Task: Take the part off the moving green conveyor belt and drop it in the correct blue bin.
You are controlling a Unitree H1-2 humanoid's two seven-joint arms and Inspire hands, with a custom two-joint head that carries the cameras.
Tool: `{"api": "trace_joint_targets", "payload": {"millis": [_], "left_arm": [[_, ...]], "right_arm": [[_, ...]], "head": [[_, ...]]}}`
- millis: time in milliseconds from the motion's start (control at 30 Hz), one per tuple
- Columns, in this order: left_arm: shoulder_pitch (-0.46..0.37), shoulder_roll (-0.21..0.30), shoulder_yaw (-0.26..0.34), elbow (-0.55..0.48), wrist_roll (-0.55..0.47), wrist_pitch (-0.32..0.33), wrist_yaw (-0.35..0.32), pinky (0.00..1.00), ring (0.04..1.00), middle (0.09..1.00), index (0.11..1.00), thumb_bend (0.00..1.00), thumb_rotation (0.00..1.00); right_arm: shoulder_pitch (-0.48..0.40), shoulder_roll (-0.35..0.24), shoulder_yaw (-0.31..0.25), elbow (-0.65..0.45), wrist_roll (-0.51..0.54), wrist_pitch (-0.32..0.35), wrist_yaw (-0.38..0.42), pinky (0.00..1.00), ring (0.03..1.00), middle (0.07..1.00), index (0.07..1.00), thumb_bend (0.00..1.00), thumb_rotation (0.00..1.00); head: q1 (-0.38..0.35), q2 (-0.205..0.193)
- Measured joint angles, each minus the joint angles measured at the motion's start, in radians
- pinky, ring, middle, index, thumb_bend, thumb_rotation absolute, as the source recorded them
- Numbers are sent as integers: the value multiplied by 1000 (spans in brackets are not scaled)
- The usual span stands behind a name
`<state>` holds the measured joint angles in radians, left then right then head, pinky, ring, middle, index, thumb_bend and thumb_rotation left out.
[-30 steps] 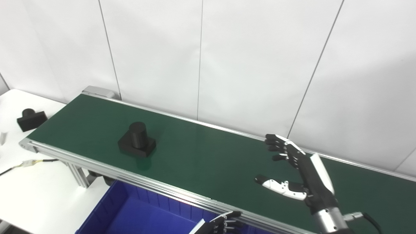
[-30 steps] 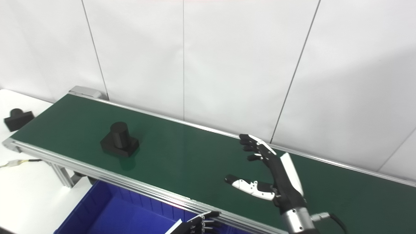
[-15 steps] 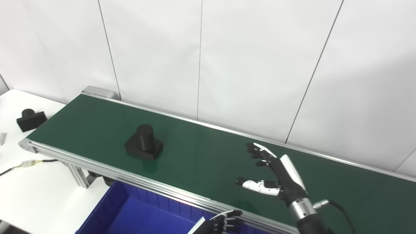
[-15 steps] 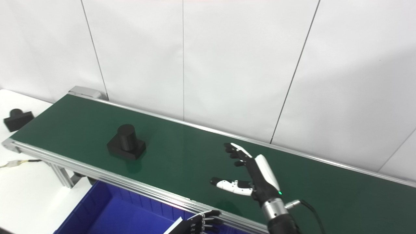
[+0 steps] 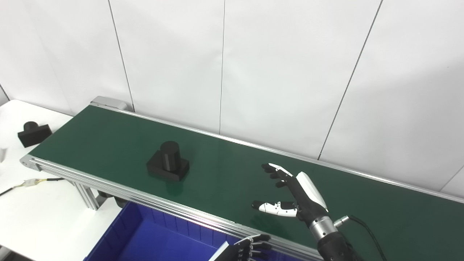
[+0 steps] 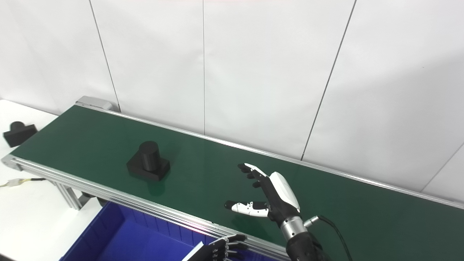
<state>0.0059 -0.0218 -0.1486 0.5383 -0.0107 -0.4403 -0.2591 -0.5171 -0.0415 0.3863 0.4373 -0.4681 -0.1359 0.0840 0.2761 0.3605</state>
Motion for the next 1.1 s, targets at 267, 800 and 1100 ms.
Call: {"api": "trace_joint_targets", "payload": {"millis": [267,800,1100], "left_arm": [[-2,0,-1,2,0,-1,0,638,738,814,888,1000,329],[-12,-3,-6,13,2,-4,7,618,724,798,881,1000,344],[-12,-3,-10,13,3,-4,7,616,731,803,883,1000,337]], "right_arm": [[-54,32,6,87,-12,-23,-17,801,897,889,873,715,397],[-102,68,-4,226,4,-28,-29,808,880,894,880,699,409],[-136,89,-6,305,5,-28,-56,795,889,903,891,718,433]], "head": [[0,0],[8,-3],[11,-5]]}}
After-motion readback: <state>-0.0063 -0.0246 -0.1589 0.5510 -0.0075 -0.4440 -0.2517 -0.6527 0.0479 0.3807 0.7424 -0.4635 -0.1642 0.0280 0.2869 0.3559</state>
